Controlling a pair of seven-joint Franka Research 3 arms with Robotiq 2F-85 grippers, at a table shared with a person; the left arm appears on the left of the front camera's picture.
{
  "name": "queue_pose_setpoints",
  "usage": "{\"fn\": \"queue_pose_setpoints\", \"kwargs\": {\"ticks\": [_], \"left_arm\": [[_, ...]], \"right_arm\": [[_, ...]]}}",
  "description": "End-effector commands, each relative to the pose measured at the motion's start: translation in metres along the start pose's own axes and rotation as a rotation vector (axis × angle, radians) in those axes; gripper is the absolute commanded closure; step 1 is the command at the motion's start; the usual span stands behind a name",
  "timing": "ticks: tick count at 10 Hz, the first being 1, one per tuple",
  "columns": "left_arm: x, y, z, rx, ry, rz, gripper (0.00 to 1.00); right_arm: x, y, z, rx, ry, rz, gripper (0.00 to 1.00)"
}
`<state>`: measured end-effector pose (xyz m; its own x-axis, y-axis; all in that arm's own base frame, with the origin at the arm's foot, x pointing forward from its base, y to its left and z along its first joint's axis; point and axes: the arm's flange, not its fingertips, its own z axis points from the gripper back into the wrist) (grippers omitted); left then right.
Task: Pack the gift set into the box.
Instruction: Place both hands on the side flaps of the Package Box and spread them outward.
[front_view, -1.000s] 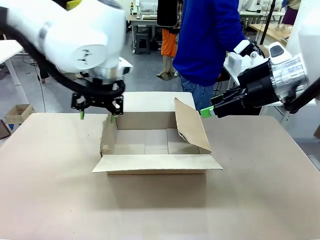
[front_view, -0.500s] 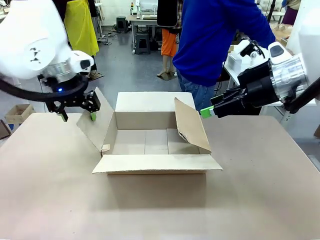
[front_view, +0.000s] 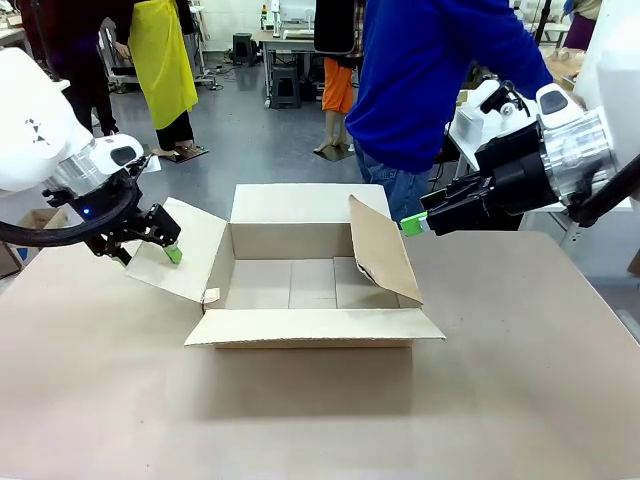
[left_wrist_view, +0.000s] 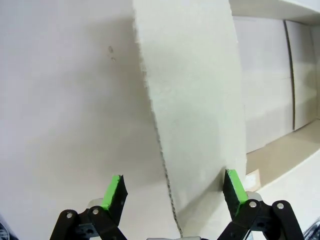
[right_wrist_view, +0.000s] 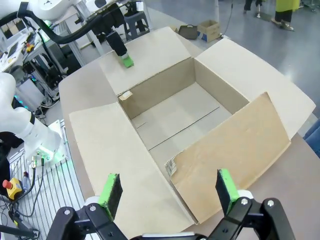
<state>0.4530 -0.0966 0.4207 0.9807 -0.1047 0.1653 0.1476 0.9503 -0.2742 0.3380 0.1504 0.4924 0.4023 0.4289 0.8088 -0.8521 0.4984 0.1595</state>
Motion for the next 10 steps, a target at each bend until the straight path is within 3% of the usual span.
{"fn": "queue_pose_setpoints", "kwargs": {"ticks": [1,2,5,8,9,10], "left_arm": [[0.001,-0.013,0.009,0.063,-0.014,0.032,0.0],[0.001,-0.013,0.009,0.063,-0.014,0.032,0.0],[0.001,-0.013,0.009,0.063,-0.014,0.032,0.0],[0.001,-0.013,0.009,0.063,-0.014,0.032,0.0],[0.001,-0.013,0.009,0.063,-0.014,0.032,0.0],[0.001,-0.013,0.009,0.063,-0.014,0.032,0.0]], "right_arm": [[0.001,0.0,0.001,-0.004,0.01,-0.005,0.0],[0.0,0.0,0.0,0.0,0.0,0.0,0.0],[0.095,0.011,-0.047,-0.192,0.419,-0.133,0.0],[0.139,0.024,-0.06,-0.351,0.693,-0.262,0.0],[0.141,0.034,-0.08,-0.48,0.73,-0.293,0.0],[0.142,0.04,-0.106,-0.528,0.738,-0.293,0.0]]}}
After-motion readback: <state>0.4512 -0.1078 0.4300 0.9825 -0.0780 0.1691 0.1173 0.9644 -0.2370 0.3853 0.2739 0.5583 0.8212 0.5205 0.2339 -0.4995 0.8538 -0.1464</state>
